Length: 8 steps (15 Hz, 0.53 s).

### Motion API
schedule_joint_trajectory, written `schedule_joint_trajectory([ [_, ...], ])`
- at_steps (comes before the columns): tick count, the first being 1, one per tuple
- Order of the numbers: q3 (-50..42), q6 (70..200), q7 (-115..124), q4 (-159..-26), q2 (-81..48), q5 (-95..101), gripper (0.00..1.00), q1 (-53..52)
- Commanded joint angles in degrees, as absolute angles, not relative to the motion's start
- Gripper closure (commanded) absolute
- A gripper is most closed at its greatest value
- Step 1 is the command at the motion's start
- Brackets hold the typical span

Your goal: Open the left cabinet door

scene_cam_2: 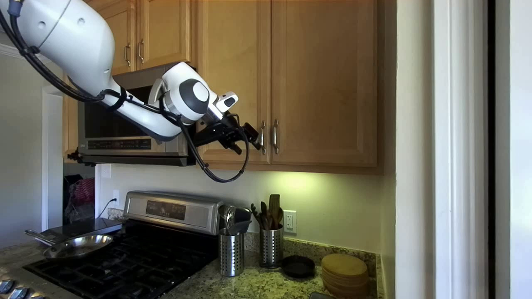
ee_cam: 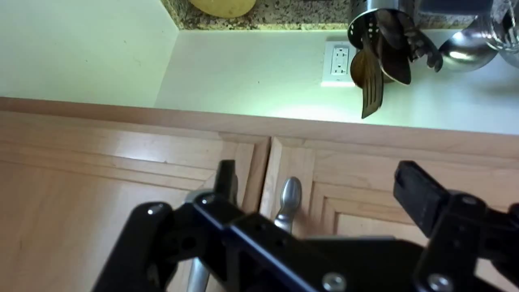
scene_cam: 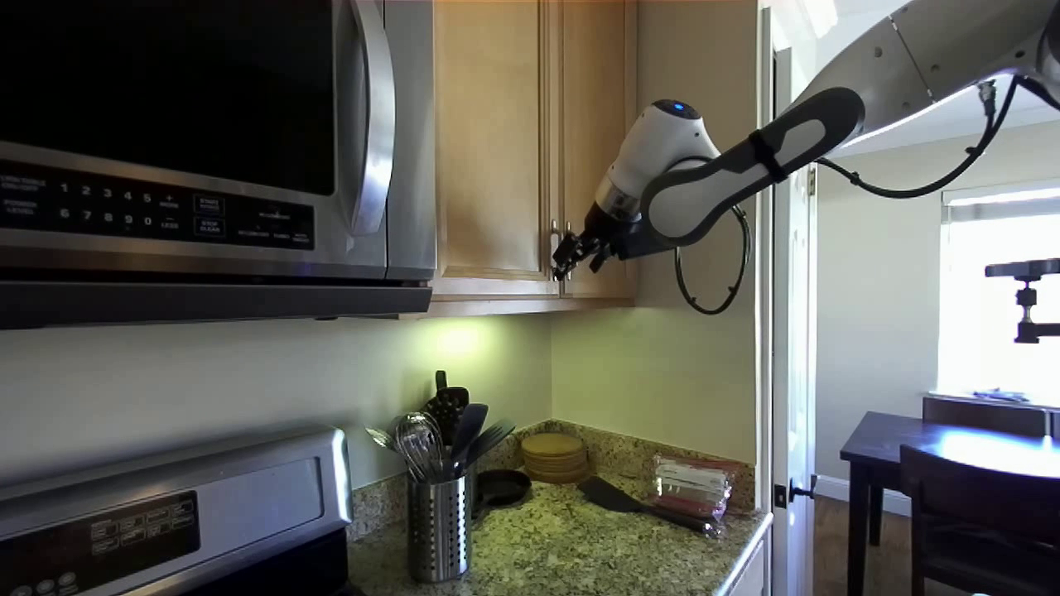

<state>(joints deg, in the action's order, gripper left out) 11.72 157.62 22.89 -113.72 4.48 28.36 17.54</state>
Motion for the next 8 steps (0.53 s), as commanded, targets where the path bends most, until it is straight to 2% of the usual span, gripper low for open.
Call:
schedule_joint_trajectory([
  [1,11.23,157.16,25.70,-108.13,1.05,29.63,0.00,18.36],
  [3,10.54,156.70,25.62,-106.09,0.02,28.87,0.01,18.24],
  [4,10.22,156.50,25.31,-105.13,-0.62,28.39,0.10,18.18],
  [5,10.00,156.38,25.04,-104.25,-1.21,27.86,0.14,18.09],
  [6,9.80,156.25,24.77,-103.49,-1.79,27.25,0.26,17.97],
  [8,9.66,156.20,24.25,-101.88,-3.21,26.12,0.44,17.75],
])
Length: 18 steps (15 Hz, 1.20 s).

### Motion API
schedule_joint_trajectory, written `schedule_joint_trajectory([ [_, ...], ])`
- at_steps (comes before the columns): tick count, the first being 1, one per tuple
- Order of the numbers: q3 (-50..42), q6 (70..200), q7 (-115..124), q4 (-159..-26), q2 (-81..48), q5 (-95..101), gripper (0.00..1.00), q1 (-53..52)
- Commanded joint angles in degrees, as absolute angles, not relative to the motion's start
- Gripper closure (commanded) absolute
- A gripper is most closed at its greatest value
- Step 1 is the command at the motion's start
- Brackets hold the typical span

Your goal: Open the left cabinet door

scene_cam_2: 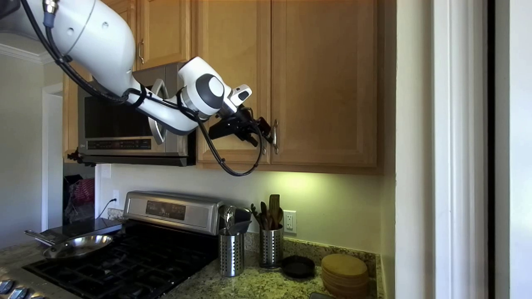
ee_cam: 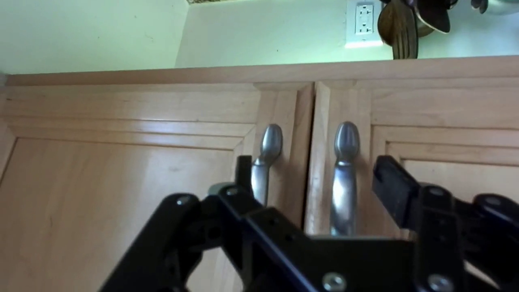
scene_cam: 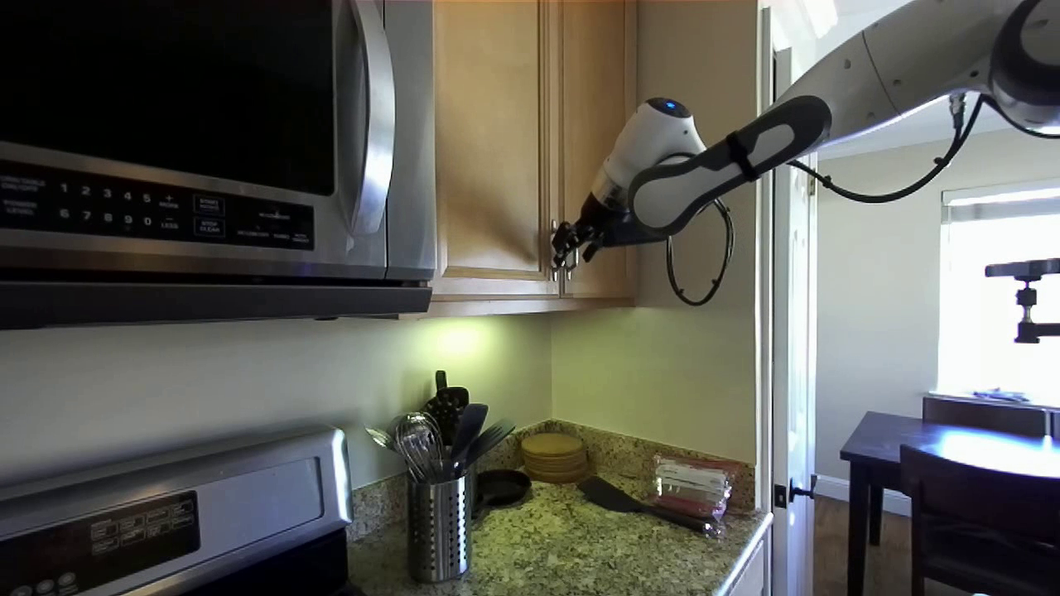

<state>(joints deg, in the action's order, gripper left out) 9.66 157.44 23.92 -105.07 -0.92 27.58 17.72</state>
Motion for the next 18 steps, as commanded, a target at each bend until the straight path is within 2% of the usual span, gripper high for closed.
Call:
schedule_joint_trajectory([
  [1,9.71,156.23,24.06,-101.30,-3.69,25.55,0.47,17.67],
  [4,10.18,155.83,23.66,-99.62,-5.00,23.49,0.50,17.41],
  [6,10.40,155.09,23.55,-98.67,-5.49,23.13,0.44,17.17],
  [8,10.47,154.45,23.65,-98.06,-5.55,23.54,0.46,17.05],
  [9,10.53,154.16,23.62,-97.84,-5.62,23.56,0.53,17.02],
  [10,10.62,153.81,23.49,-97.55,-5.71,23.28,0.69,17.00],
  [11,10.77,153.40,23.43,-97.30,-5.75,22.96,0.71,16.95],
  [14,11.66,153.91,22.88,-96.96,-5.96,21.48,0.92,16.82],
  [17,11.53,154.30,22.89,-96.88,-6.38,21.38,0.94,17.15],
  [18,11.34,154.50,22.88,-97.12,-6.44,21.63,0.91,17.26],
])
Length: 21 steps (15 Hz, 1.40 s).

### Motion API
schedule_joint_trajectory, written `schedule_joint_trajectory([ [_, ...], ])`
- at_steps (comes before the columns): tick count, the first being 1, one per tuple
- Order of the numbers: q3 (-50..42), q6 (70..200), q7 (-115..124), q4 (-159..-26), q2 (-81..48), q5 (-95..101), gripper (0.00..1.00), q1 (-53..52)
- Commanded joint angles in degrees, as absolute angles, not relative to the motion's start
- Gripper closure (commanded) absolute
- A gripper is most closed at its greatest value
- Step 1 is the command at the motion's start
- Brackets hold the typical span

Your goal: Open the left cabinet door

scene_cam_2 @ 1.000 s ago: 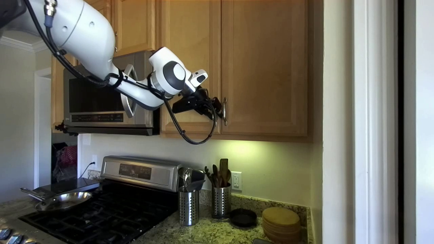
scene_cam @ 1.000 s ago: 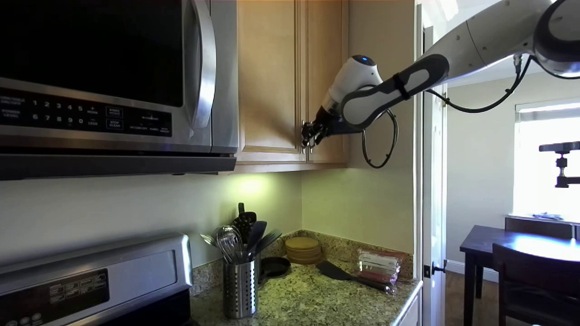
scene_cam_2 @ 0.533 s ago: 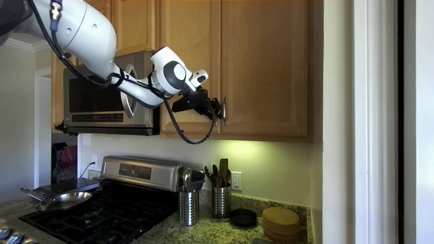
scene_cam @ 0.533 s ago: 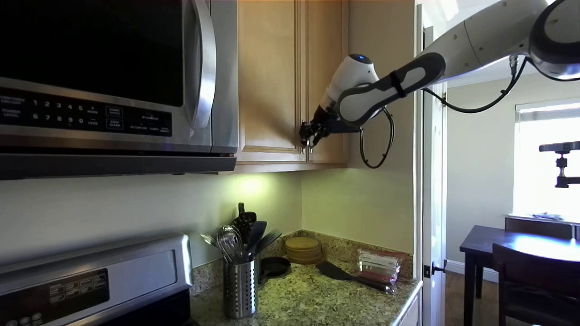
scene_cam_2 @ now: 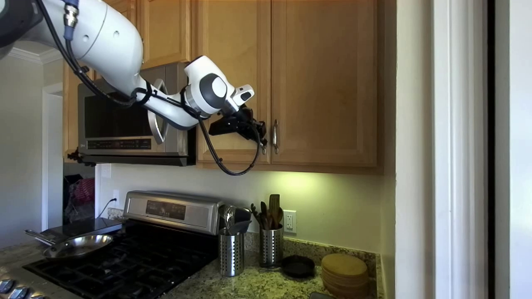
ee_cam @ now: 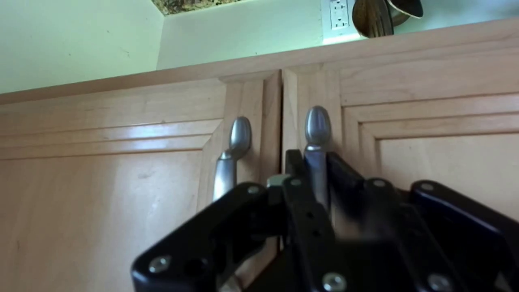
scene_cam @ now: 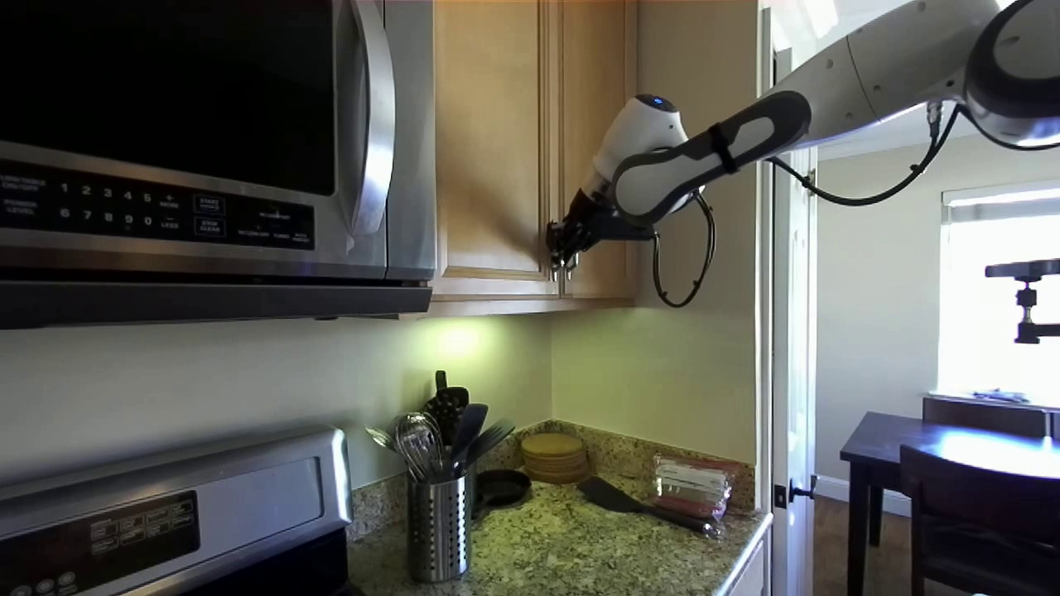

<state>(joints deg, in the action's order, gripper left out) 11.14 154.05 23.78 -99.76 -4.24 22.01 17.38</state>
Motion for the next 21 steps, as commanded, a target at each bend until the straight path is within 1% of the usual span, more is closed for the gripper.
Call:
schedule_joint_trajectory([
  [1,11.19,154.62,22.92,-97.26,-6.47,21.96,0.91,17.34],
  [5,11.07,155.28,22.04,-98.48,-6.64,20.74,0.91,17.60],
  [11,10.83,156.48,22.32,-104.17,-2.06,25.14,0.91,17.46],
  [21,11.15,155.76,20.41,-116.01,10.43,23.73,0.91,16.78],
])
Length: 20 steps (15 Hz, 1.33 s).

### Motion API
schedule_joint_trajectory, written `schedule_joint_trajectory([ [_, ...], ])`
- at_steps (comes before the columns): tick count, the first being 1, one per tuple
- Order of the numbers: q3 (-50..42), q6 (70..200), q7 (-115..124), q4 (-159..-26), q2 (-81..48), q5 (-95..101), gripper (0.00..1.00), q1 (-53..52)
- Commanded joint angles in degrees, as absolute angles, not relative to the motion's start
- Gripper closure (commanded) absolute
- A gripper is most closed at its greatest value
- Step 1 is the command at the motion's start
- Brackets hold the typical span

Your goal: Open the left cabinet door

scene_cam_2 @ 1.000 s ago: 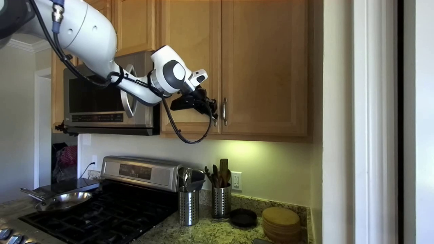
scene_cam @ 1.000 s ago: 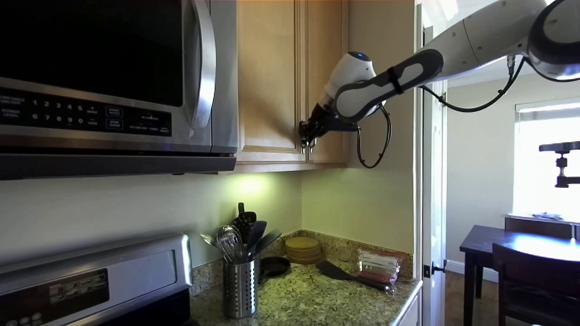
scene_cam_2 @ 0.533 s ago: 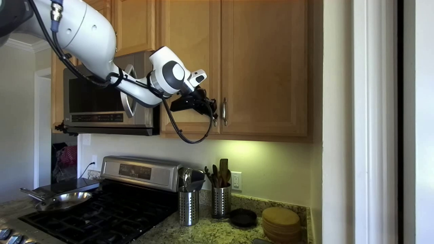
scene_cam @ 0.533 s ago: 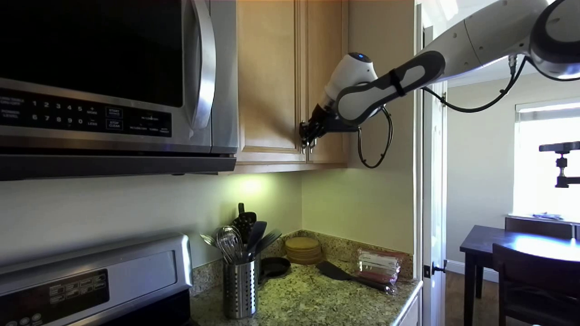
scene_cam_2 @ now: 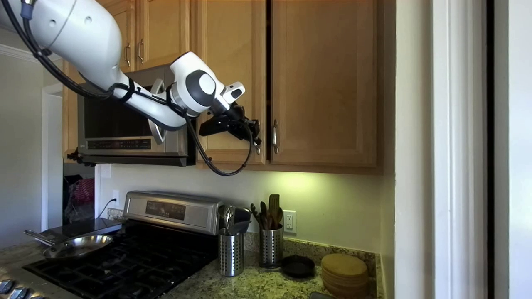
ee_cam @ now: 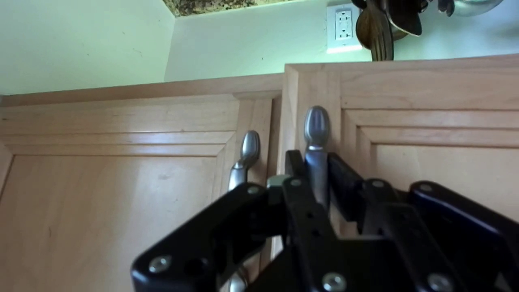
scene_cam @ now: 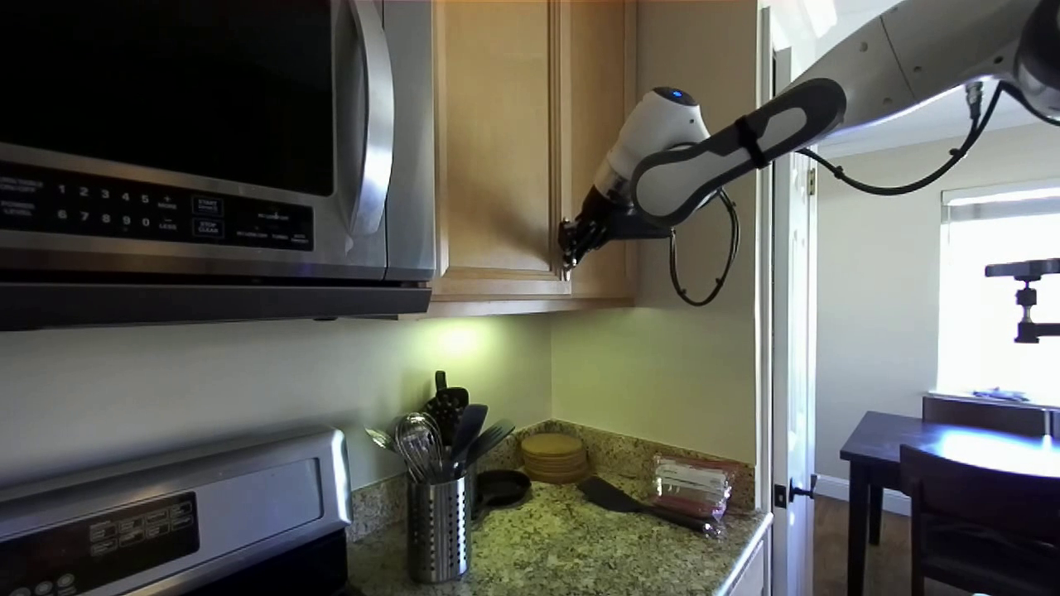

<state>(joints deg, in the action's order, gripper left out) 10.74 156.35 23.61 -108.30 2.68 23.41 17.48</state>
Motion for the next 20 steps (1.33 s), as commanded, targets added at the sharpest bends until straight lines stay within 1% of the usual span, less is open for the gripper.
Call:
schedule_joint_trajectory([
  [1,11.24,155.37,20.08,-117.60,12.31,23.65,0.91,16.49],
  [5,11.70,153.15,19.11,-123.81,19.66,22.74,0.91,14.73],
  [6,9.55,152.01,18.58,-124.88,21.32,24.10,0.91,11.89],
  [11,11.76,147.43,18.79,-130.28,30.45,25.11,0.91,10.09],
  [18,12.80,144.25,18.23,-134.00,37.67,24.31,0.91,7.78],
  [19,11.52,146.88,17.56,-135.35,38.38,23.03,0.61,6.45],
  [20,11.21,148.05,17.32,-136.38,38.96,22.74,0.56,6.01],
])
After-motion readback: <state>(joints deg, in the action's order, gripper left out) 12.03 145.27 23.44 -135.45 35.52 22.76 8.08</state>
